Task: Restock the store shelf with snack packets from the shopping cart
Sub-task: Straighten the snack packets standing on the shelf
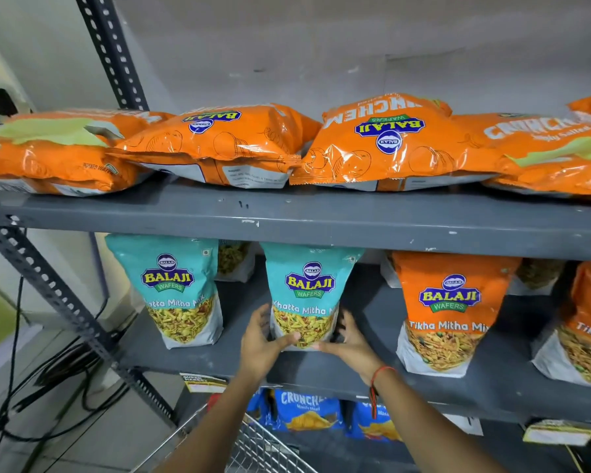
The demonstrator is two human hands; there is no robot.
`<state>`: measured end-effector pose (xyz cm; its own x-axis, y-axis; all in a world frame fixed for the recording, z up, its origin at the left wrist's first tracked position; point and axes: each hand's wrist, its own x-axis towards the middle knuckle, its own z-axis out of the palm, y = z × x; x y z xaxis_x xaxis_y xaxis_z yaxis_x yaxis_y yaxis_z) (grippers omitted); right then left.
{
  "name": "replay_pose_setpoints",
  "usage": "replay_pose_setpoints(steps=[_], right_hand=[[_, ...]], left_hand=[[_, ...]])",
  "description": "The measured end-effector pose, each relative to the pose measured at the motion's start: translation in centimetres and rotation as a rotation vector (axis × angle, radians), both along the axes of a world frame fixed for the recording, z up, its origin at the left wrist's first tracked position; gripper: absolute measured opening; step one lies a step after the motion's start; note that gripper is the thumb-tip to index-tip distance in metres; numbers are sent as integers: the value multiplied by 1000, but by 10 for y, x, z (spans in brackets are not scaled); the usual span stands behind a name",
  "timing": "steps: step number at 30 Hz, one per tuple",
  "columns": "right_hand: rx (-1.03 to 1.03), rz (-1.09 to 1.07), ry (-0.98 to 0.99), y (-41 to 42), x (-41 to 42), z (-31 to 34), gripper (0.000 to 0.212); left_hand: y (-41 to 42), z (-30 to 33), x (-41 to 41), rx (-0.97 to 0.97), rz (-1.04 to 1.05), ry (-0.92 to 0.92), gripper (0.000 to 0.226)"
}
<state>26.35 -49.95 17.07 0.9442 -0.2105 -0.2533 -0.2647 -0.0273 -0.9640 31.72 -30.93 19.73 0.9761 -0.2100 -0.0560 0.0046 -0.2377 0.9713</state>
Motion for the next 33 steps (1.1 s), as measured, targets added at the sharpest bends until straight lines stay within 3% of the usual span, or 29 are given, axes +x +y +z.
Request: replay_pose_setpoints(steps=[2, 4, 7, 12, 15, 20, 26, 30, 33], right_hand=[[5, -51, -1, 0, -15, 5, 109], [0, -88, -9, 0, -34, 11, 109], [-23, -157, -34, 0, -68, 21, 102], [-41, -303, -127, -18, -128, 34, 81], [-89, -414, -156, -44, -156, 37, 67], [-76, -550, -77, -106, -181, 36, 63], [-93, -436, 29, -161, -161, 13, 75], [-151, -264, 60, -181, -145, -3, 52], [-168, -225, 42, -185, -141, -4, 44]], left_hand=[[3, 3, -15, 36, 111, -67, 73], [4, 11, -30, 47, 158, -140, 58], [-4, 24, -48, 51, 138, -196, 40], [-49, 42, -83, 72, -8, -262, 37], [-84, 36, -102, 22, -87, -200, 41], [-137, 8, -120, 71, -213, -24, 58], [-184, -19, -112, 74, -250, 102, 82], [-199, -33, -109, 35, -139, 96, 48], [-203, -33, -105, 11, -110, 74, 39]])
